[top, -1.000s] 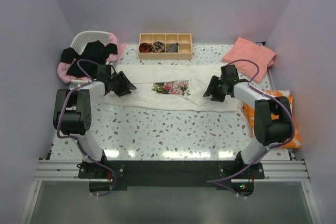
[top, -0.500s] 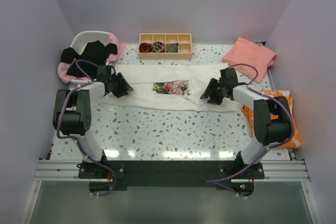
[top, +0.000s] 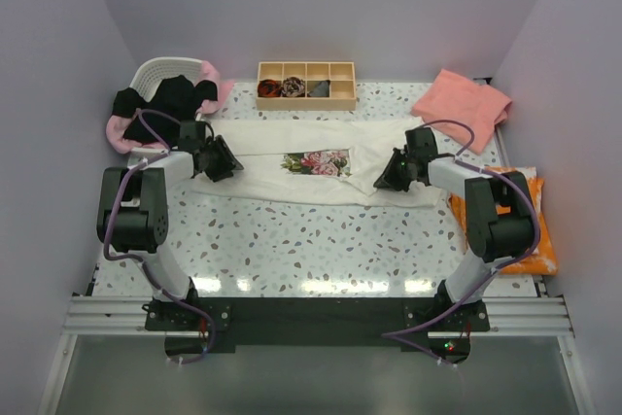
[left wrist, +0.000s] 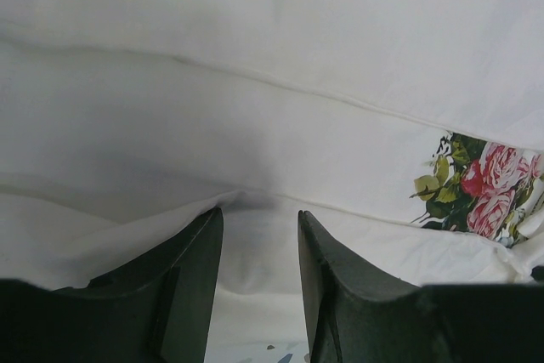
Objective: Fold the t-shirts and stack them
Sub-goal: Fold the other side of the tshirt into a rectangle
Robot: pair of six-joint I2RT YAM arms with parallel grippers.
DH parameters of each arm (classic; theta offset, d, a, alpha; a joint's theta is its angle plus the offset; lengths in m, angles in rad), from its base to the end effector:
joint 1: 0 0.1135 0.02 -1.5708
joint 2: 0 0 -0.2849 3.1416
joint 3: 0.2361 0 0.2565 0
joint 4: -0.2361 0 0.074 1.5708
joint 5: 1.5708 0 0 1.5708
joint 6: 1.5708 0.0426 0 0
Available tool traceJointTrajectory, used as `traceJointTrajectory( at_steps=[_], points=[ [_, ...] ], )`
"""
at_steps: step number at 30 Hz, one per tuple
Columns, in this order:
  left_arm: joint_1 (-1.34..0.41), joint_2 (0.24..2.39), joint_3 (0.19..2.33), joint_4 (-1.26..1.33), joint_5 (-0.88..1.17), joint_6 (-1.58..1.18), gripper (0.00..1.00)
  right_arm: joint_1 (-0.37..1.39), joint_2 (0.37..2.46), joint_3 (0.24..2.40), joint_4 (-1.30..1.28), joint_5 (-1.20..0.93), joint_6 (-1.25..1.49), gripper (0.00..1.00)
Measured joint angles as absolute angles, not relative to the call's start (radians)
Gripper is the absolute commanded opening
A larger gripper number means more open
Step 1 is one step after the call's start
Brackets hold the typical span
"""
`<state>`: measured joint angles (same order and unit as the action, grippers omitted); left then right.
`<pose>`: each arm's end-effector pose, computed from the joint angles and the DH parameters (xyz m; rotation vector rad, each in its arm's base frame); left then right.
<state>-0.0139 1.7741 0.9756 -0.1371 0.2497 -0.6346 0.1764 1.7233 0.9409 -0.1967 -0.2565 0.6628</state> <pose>0.3627 -0.0156 0.1630 -0.6808 2.4684 -0.5723 0.3394 0.0715 0.1662 0.5334 2.5793 0.6368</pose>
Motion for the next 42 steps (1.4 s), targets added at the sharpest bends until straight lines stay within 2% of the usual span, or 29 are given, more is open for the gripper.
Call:
traceJointTrajectory(
  at_steps=[8,16,19,20,21,25,29,32,38,42],
  points=[
    [-0.014,1.774,0.976,-0.138,0.249,-0.635,0.45,0.176,1.719,0.977,-0.209,-0.254,0.644,0.03],
    [-0.014,1.774,0.976,-0.138,0.249,-0.635,0.45,0.182,1.739,1.161,-0.243,-0.256,0.618,0.06],
    [-0.014,1.774,0.976,-0.138,0.249,-0.634,0.45,0.19,1.805,1.273,-0.263,-0.257,0.604,0.2],
    [-0.014,1.774,0.976,-0.138,0.249,-0.634,0.45,0.194,1.837,1.31,-0.264,-0.257,0.601,0.3],
    [-0.014,1.774,0.976,-0.138,0.249,-0.634,0.45,0.197,1.869,1.344,-0.27,-0.258,0.596,0.49],
    [-0.014,1.774,0.976,-0.139,0.249,-0.634,0.45,0.211,1.985,1.437,-0.288,-0.26,0.572,0.59],
    [-0.014,1.774,0.976,-0.14,0.247,-0.634,0.45,0.218,2.004,1.444,-0.331,-0.221,0.537,0.65],
    [-0.014,1.77,0.976,-0.147,0.238,-0.634,0.45,0.219,1.94,1.414,-0.343,-0.144,0.498,0.7],
    [-0.014,1.759,0.976,-0.157,0.222,-0.634,0.45,0.216,1.687,1.327,-0.365,-0.013,0.435,0.7],
    [-0.014,1.757,0.976,-0.159,0.221,-0.634,0.45,0.215,1.614,1.32,-0.379,0.005,0.425,0.7]
  ],
)
